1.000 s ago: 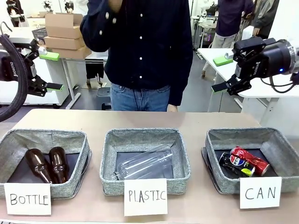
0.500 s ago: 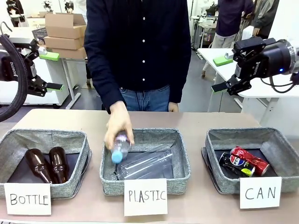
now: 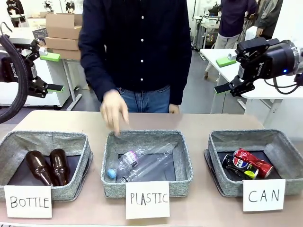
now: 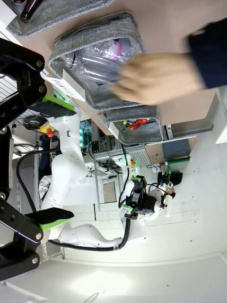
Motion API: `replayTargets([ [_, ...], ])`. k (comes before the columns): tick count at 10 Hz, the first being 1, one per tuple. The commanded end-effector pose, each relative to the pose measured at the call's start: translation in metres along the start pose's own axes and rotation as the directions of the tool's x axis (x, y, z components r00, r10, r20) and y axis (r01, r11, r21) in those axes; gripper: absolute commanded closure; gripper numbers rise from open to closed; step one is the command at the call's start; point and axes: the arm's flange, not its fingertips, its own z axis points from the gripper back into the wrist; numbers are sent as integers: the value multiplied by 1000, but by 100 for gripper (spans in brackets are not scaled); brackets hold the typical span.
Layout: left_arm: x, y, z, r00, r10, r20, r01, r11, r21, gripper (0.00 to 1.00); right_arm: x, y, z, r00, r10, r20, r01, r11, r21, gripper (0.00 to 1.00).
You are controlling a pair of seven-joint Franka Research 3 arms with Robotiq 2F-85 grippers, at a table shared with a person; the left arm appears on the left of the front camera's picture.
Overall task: Sort the can waste into the basket.
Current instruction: Pick up the can waste from the table and place it in the right Fabric basket.
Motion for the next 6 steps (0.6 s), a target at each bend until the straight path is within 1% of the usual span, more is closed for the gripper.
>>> replayTargets([
  [1,-1,0,2,1000,-17,3,17,1000,3,0,0,0,2,1000,24,-7,-24,1000,-1,0],
  [6,-1,0,2,1000,-17,3,17,1000,3,0,0,0,2,1000,24,-7,-24,1000,-1,0],
])
